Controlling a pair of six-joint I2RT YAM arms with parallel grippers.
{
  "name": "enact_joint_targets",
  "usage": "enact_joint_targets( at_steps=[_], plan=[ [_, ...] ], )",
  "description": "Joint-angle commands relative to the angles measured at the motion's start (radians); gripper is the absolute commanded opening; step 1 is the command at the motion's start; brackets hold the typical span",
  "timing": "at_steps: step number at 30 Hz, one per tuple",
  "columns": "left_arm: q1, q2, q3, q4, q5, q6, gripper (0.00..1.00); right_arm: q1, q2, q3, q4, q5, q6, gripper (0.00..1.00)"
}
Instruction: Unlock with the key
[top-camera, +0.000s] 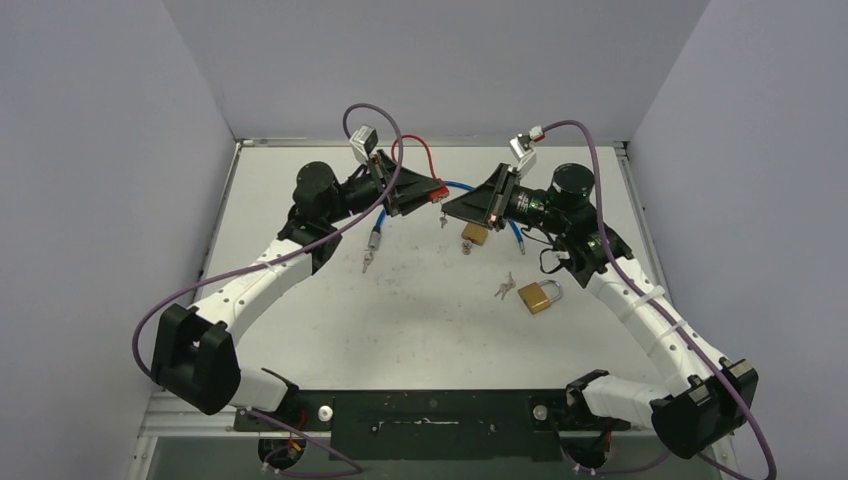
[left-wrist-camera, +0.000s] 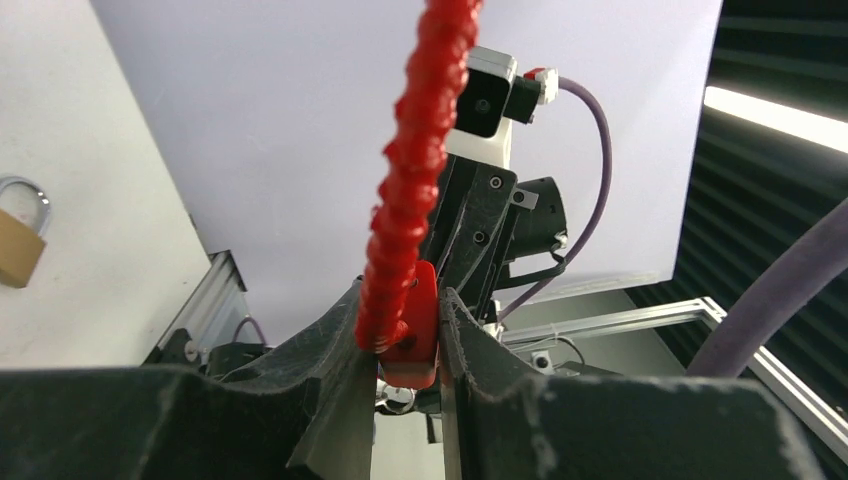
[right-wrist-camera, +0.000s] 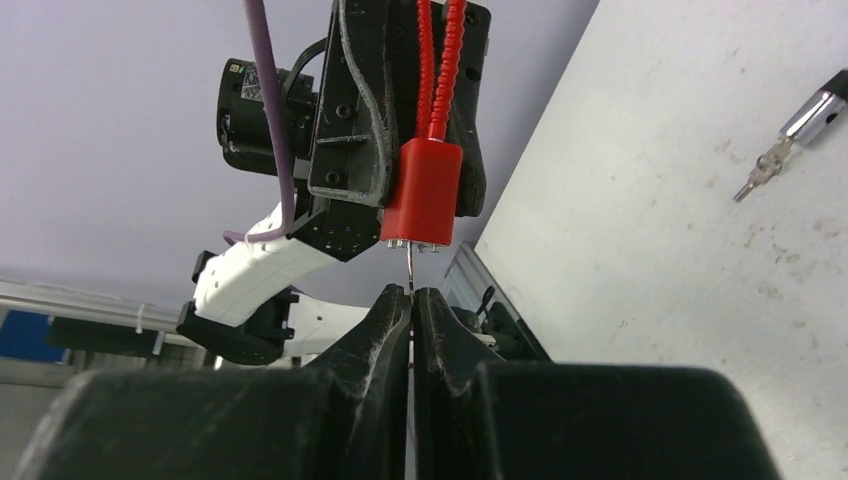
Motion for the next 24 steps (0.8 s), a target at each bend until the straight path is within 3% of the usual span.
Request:
enact_joint_targets(
  at_steps=[1, 8, 14, 24],
  plan=[
    [-0.055, -0.066, 0.045, 0.153, 0.121, -0.113, 0.00, -0.021, 0.001, 0.030, 0.111, 0.151, -0.168, 0.00],
    [0.038, -0.114, 0.009, 0.119, 0.052, -0.048, 0.00, -0.058, -0.058, -0.041, 0.211, -0.002, -0.150, 0.00],
    [0.066, -0.142, -0.008, 0.088, -0.046, 0.056, 0.00, -0.063, -0.060, -0.028, 0.159, -0.093, -0.097, 0.00],
    [0.067, -0.090, 0.031, 0.089, 0.026, 0.018, 0.00, -0.036, -0.047, 0.011, 0.197, -0.145, -0.079, 0.00]
  ],
)
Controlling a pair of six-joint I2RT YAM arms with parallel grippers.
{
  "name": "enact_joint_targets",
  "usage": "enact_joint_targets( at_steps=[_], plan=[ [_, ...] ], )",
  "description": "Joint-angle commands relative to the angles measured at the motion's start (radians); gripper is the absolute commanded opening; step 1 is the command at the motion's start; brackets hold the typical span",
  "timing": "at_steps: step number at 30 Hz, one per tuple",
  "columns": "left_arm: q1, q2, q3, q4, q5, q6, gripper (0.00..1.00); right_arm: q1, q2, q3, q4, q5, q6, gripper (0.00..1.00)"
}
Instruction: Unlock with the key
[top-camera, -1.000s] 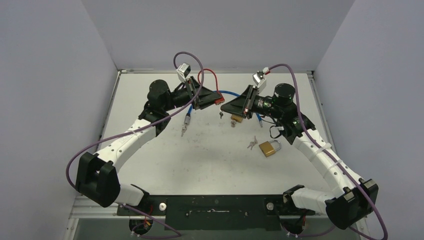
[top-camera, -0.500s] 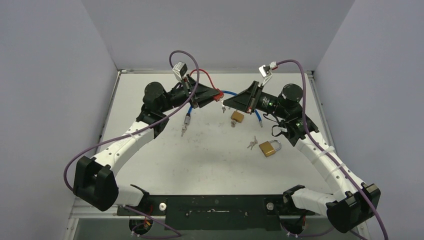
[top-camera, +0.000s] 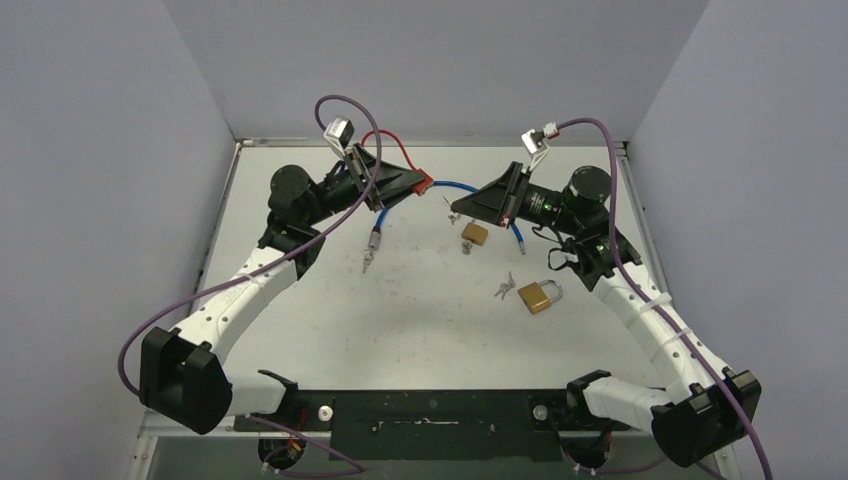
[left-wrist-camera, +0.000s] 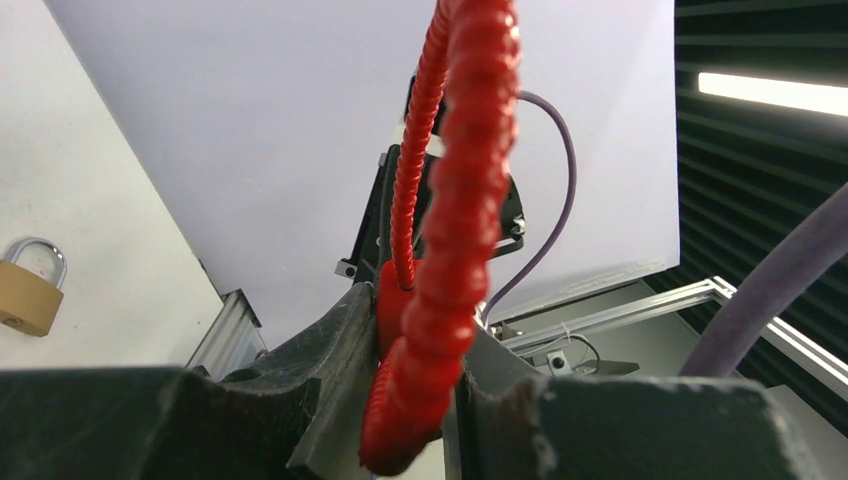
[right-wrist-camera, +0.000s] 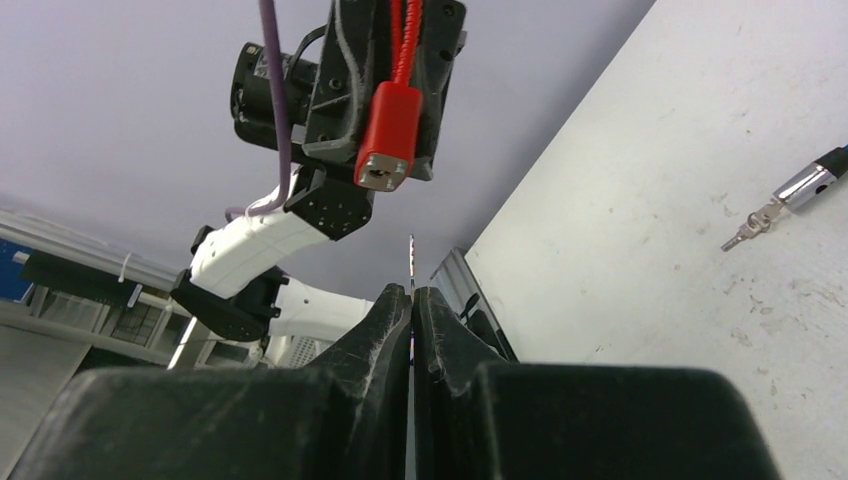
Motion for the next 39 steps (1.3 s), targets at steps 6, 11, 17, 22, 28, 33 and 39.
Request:
enact_joint_targets(
  at_steps=[6, 11, 17, 22, 28, 33, 39],
  plan=[
    [-0.017, 0.033, 0.070, 0.020, 0.122, -0.004, 0.00, 0.030, 0.018, 0.064, 0.090, -0.056, 0.030, 0.00],
    [-0.028, 0.049, 0.092, 0.032, 0.139, -0.011, 0.00, 0.045, 0.037, 0.069, 0.086, -0.053, 0.035, 0.00],
    [-0.032, 0.055, 0.092, 0.035, 0.146, -0.018, 0.00, 0.045, 0.046, 0.067, 0.050, -0.030, 0.020, 0.00],
    [-0.036, 0.056, 0.089, 0.036, 0.150, -0.020, 0.00, 0.045, 0.047, 0.062, 0.070, -0.022, 0.035, 0.00],
    [-0.043, 0.062, 0.094, 0.066, 0.154, -0.025, 0.00, 0.047, 0.063, 0.062, 0.096, -0.040, 0.073, 0.00],
    [-0.051, 0.066, 0.108, 0.051, 0.178, 0.014, 0.00, 0.047, 0.074, 0.070, 0.091, -0.052, 0.101, 0.00],
    [-0.053, 0.061, 0.099, 0.047, 0.170, 0.008, 0.00, 0.047, 0.066, 0.077, 0.014, 0.023, 0.069, 0.00]
  ],
)
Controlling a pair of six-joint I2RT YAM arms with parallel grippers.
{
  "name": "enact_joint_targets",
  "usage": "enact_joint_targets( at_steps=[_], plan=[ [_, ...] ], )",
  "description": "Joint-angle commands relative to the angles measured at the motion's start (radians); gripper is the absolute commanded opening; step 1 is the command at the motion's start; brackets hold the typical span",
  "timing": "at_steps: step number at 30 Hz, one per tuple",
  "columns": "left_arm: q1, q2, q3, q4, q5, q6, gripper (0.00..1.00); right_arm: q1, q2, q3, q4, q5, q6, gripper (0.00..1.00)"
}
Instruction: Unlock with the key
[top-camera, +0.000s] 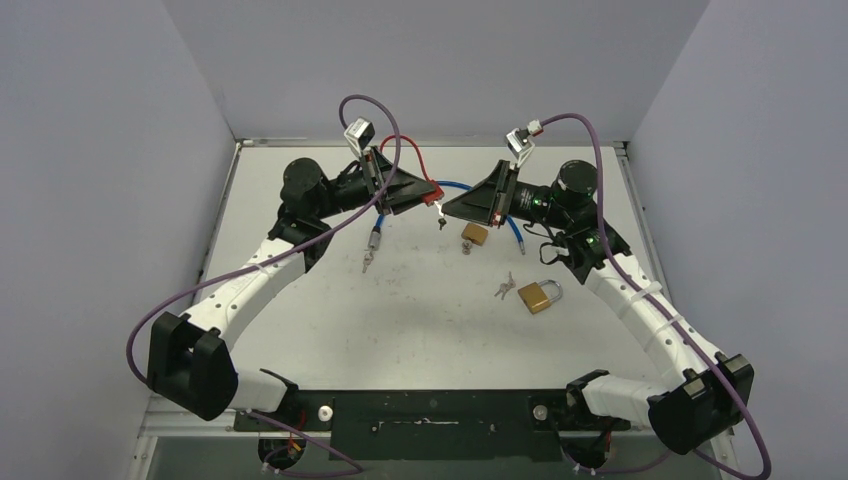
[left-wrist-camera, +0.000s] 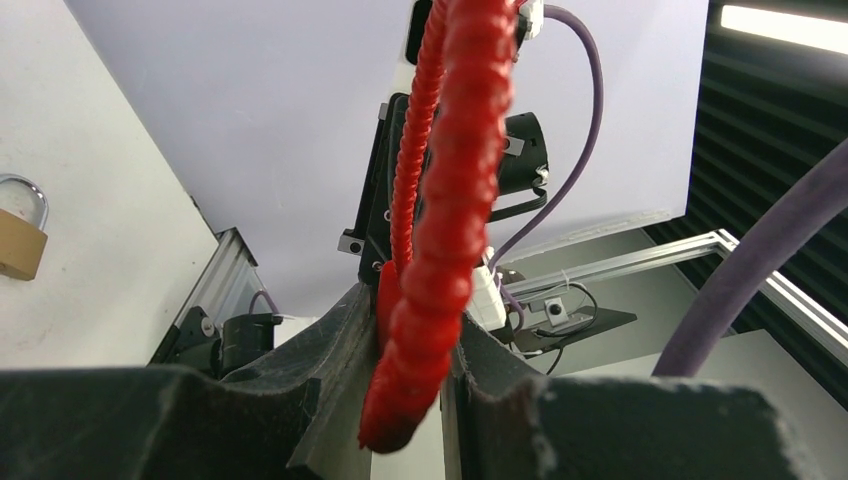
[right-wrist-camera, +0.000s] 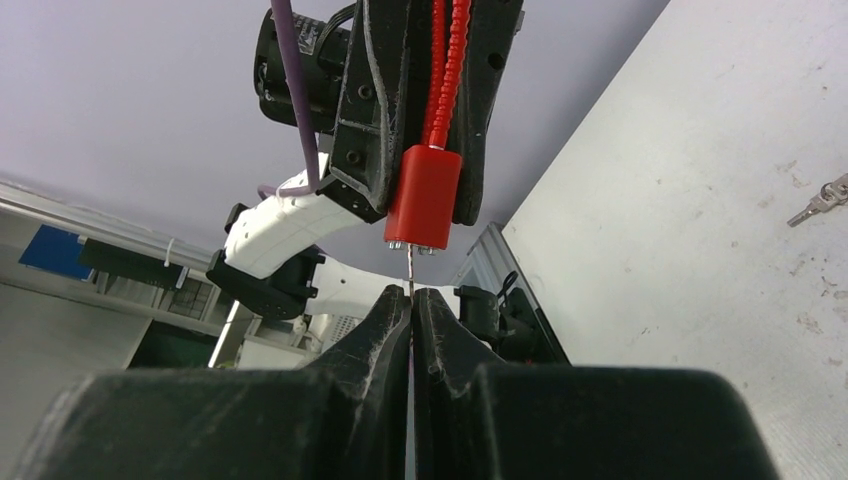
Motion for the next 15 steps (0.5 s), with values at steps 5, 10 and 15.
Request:
enact_joint_targets(
  at_steps=[5, 10, 15],
  plan=[
    [-0.018, -0.022, 0.046, 0.056, 0.020, 0.010, 0.00, 0.007, -0.004, 0.040, -0.023, 0.123, -0.014, 0.00],
    [-0.020, -0.020, 0.044, 0.055, 0.024, 0.012, 0.00, 0.007, -0.005, 0.036, -0.027, 0.125, -0.006, 0.00],
    [-0.016, -0.022, 0.046, 0.011, 0.037, 0.051, 0.00, 0.003, -0.013, 0.034, -0.017, 0.129, 0.008, 0.00]
  ],
)
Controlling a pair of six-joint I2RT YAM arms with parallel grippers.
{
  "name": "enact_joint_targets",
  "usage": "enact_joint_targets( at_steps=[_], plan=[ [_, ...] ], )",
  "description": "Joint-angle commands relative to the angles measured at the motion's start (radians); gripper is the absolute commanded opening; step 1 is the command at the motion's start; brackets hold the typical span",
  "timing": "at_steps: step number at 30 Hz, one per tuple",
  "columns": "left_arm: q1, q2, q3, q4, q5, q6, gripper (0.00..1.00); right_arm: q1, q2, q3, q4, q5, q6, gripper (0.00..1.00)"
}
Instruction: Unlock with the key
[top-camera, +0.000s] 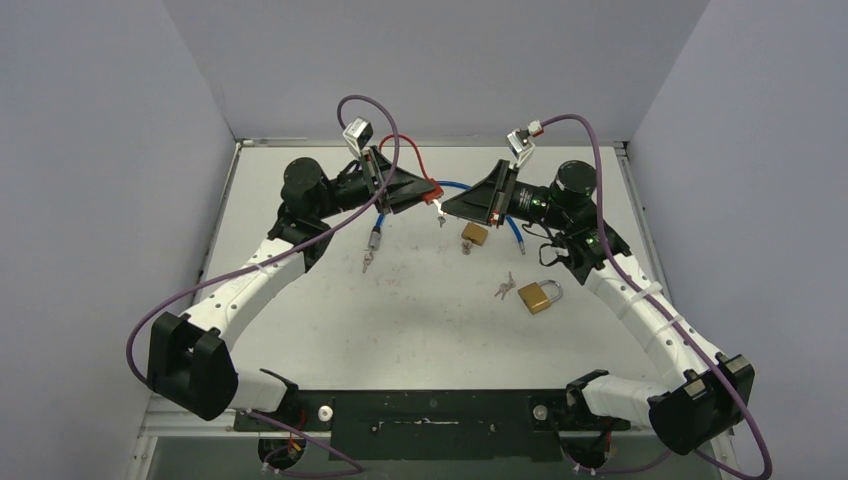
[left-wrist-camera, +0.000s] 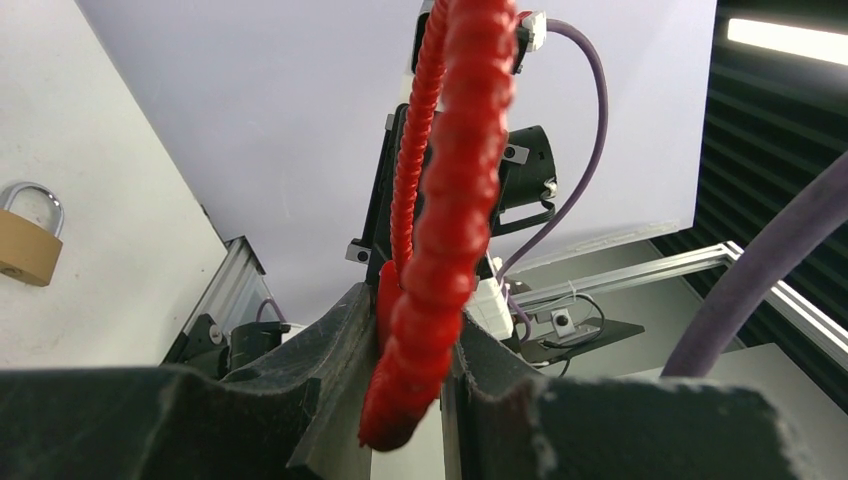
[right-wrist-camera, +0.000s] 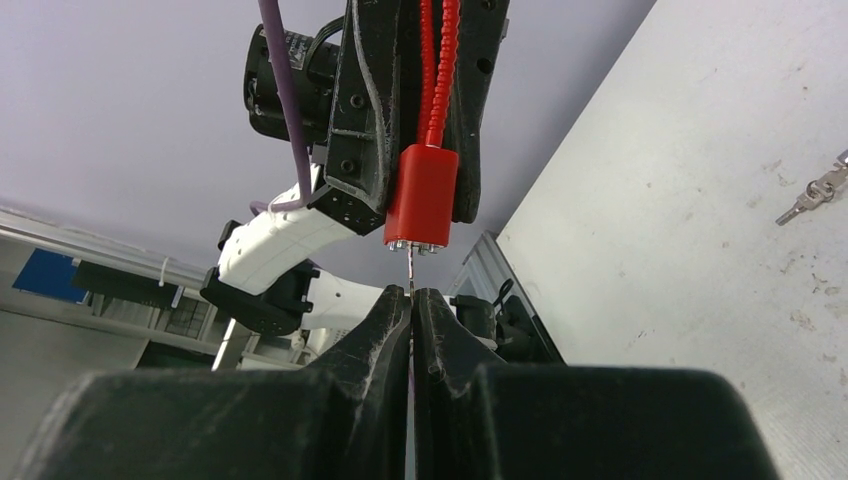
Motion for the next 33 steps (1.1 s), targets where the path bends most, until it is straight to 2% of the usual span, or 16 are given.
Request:
enact_joint_targets(
  at_steps=[1, 12, 17, 24, 29, 33],
  plan=[
    [-0.018, -0.021, 0.046, 0.024, 0.062, 0.035, 0.00, -0.002, -0.013, 0.029, 0.015, 0.078, 0.009, 0.00],
    [-0.036, -0.002, 0.070, 0.010, 0.109, 0.052, 0.00, -0.019, 0.014, 0.033, 0.018, 0.052, 0.016, 0.00],
    [-0.063, 0.005, 0.060, 0.065, 0.076, -0.011, 0.00, 0.000, 0.048, 0.060, 0.008, 0.077, -0.009, 0.00],
    [-0.095, -0.008, 0.063, -0.025, 0.032, 0.100, 0.00, 0.002, 0.103, 0.123, -0.057, 0.101, 0.037, 0.00],
    [-0.100, -0.040, 0.084, -0.200, -0.072, 0.228, 0.00, 0.003, 0.128, 0.166, -0.124, 0.121, 0.056, 0.00],
    [-0.107, -0.055, 0.052, -0.146, -0.107, 0.186, 0.00, 0.002, 0.132, 0.153, -0.104, 0.146, 0.060, 0.00]
  ],
)
